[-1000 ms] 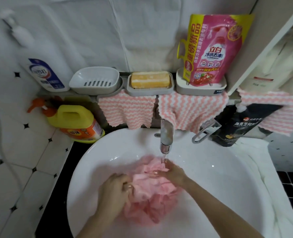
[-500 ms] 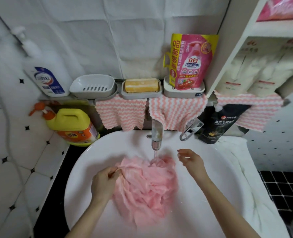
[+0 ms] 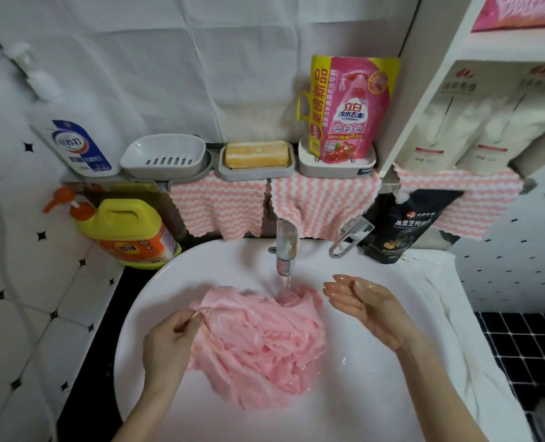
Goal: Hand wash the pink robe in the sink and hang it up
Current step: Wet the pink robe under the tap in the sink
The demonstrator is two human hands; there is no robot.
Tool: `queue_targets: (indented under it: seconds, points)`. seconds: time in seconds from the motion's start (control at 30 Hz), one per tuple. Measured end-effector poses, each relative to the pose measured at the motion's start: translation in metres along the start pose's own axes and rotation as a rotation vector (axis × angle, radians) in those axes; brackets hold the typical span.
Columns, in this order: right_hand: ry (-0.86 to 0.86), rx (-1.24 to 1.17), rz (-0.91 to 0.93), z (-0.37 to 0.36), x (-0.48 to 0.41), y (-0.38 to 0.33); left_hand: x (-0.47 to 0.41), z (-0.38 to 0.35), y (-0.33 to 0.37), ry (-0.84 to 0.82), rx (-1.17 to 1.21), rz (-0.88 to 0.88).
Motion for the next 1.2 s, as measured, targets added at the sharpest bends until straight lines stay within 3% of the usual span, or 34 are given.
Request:
queue_targets:
  seconds: [0.1,0.13,0.23,0.37,0.5,1.2]
  points:
    - [0.024,0.626,-0.155,0.007,0.003,0.063,0.002,0.005,0.000,0.045,0.046,0.011]
    - [0.135,0.731,-0.164,0.019,-0.001,0.077,0.002,0.006,0.000,0.055,0.047,0.018]
    - [0.347,0.414,-0.044,0.029,-0.003,0.066,0.001,0.008,-0.002,0.049,0.029,0.022]
    - [0.311,0.260,0.071,0.013,-0.021,0.014,-0.003,0.001,-0.007,0.003,0.011,0.030]
    - [0.349,0.267,0.096,0.015,-0.039,-0.012,-0.005,-0.005,-0.003,-0.025,0.027,0.027]
    - [0.334,0.295,0.106,0.025,-0.054,-0.013,-0.010,-0.004,-0.005,-0.008,-0.019,0.046]
Point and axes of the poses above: each hand's wrist, its own x-axis away from the middle knuckle, its own z-axis out of the back of the hand, y = z × x, the point moved 10 cm from there along -x, towards the middle knuckle, and after that the axes turned 4 degrees about z, right-handed, at the moved point
